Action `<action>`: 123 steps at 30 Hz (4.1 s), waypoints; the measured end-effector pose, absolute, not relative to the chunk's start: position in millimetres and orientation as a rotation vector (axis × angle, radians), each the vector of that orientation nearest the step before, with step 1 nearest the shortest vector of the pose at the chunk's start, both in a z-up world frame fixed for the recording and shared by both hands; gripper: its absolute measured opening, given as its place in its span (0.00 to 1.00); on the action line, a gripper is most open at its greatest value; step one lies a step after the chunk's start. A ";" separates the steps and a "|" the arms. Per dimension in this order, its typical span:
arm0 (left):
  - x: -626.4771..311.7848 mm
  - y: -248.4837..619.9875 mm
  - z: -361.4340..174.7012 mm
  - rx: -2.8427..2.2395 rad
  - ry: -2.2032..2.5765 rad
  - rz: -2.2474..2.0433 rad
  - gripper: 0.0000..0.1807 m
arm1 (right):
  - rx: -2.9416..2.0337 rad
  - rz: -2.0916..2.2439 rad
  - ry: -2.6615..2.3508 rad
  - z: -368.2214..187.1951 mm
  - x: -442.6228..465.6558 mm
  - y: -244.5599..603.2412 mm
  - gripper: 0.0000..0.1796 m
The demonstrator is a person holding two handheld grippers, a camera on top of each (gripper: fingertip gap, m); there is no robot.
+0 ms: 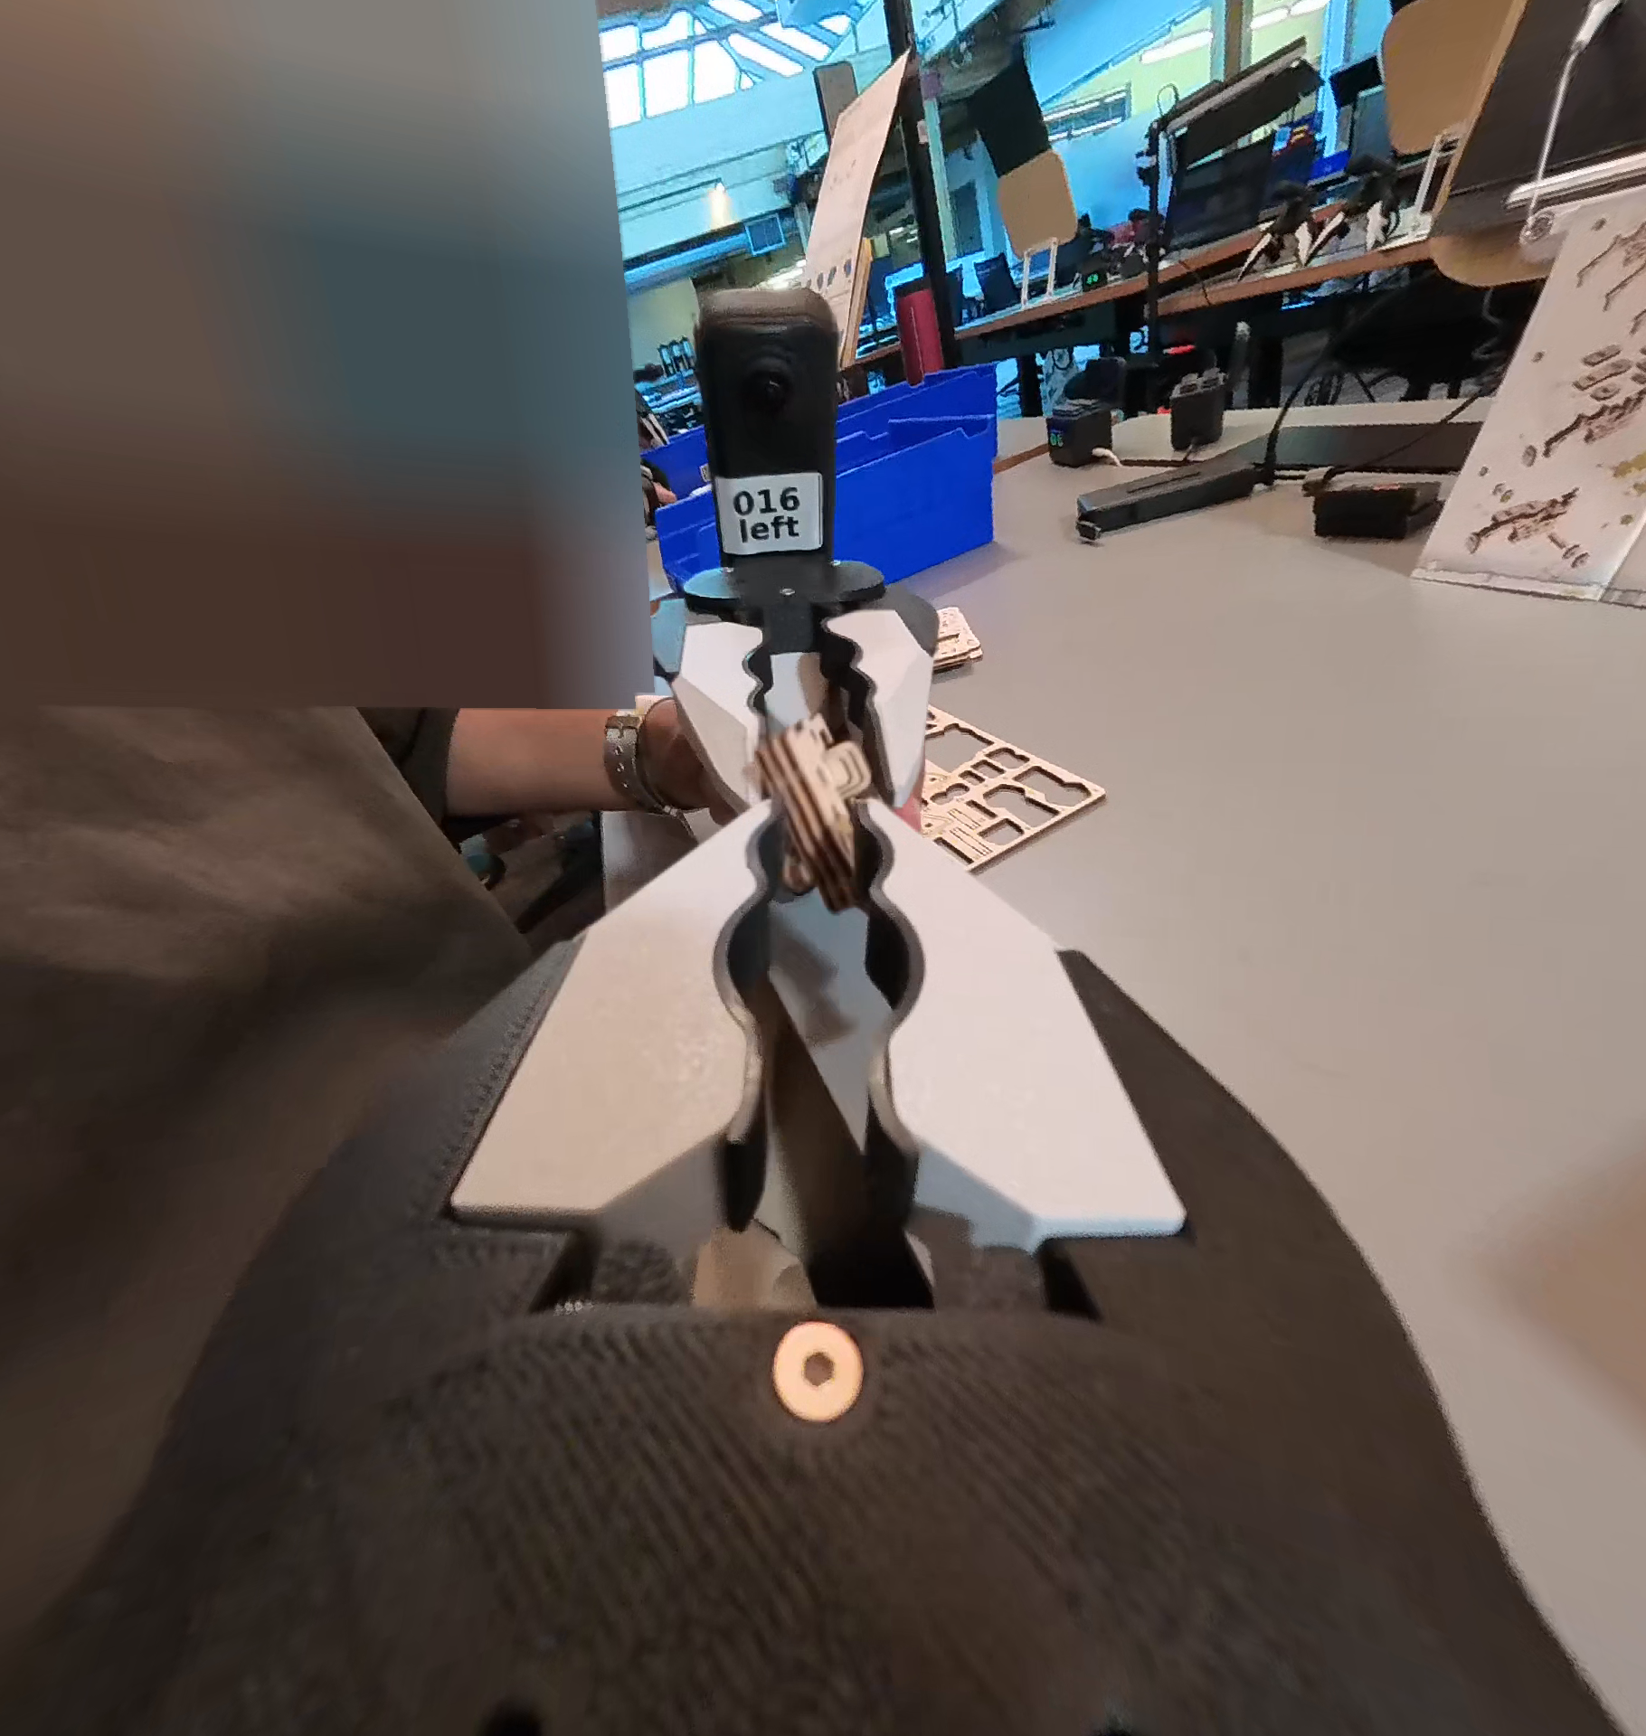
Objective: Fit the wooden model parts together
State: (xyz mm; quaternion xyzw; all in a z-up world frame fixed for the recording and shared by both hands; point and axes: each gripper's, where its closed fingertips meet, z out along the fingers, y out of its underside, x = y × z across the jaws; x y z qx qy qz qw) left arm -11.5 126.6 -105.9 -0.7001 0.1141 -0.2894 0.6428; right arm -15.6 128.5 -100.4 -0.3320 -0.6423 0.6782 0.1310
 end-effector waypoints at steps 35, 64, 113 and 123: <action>-23.1 127.7 -85.9 -1.430 0.057 -0.882 0.16 | -0.760 1.531 -1.878 -105.2 -20.0 126.0 0.08; -17.3 132.4 -96.8 -1.457 0.064 -0.850 0.11 | -0.834 1.805 -1.749 -83.9 -16.7 134.7 0.08; -15.8 126.1 -82.8 -1.420 0.174 -0.623 0.11 | -0.788 1.792 -1.725 -76.0 -12.7 129.5 0.08; -12.5 122.9 -78.4 -1.412 0.213 -0.593 0.11 | -0.802 1.790 -1.686 -73.9 -16.1 131.8 0.19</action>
